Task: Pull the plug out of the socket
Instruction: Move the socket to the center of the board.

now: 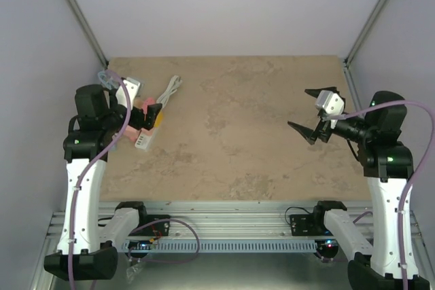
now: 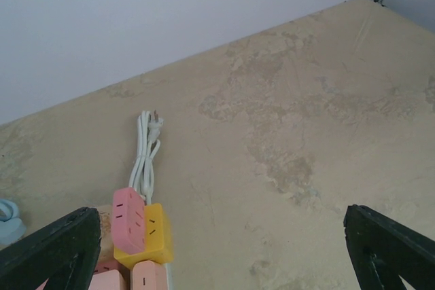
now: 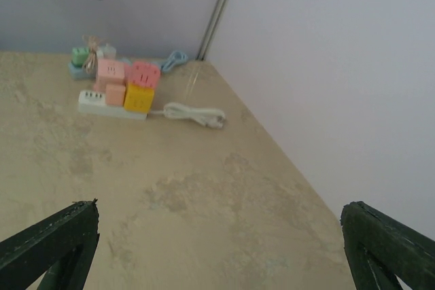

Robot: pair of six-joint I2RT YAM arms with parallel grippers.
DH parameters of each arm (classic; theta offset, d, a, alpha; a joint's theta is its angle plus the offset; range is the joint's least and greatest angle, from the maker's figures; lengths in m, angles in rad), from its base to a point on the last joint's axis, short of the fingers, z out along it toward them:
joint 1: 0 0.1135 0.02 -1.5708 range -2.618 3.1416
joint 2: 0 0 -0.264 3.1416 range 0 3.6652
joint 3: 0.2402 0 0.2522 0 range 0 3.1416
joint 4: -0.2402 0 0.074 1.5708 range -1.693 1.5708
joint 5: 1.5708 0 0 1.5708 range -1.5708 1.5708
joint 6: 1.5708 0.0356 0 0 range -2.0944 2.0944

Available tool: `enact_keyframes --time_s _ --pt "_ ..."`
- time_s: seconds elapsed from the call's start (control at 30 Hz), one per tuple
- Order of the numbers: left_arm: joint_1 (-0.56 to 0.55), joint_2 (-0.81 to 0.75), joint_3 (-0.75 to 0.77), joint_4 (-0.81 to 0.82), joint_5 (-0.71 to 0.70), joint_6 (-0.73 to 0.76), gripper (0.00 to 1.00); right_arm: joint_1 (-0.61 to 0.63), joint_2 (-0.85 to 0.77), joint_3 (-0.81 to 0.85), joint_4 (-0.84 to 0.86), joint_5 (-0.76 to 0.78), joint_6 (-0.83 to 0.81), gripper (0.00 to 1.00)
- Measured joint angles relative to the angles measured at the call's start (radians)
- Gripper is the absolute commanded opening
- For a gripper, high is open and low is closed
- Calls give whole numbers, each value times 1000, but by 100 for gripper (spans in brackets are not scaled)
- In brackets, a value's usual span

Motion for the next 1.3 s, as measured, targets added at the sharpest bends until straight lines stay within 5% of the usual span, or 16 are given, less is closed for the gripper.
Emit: enact_keyframes --time_s 0.5,0.93,1.3 --pt "0 178 -115 55 -241 54 100 0 5 -373 147 198 -76 98" --pt "71 408 -193 175 -269 12 99 1 2 -504 308 305 -41 98" --pt "80 492 -189 274 -263 18 76 5 16 -531 356 341 -41 98"
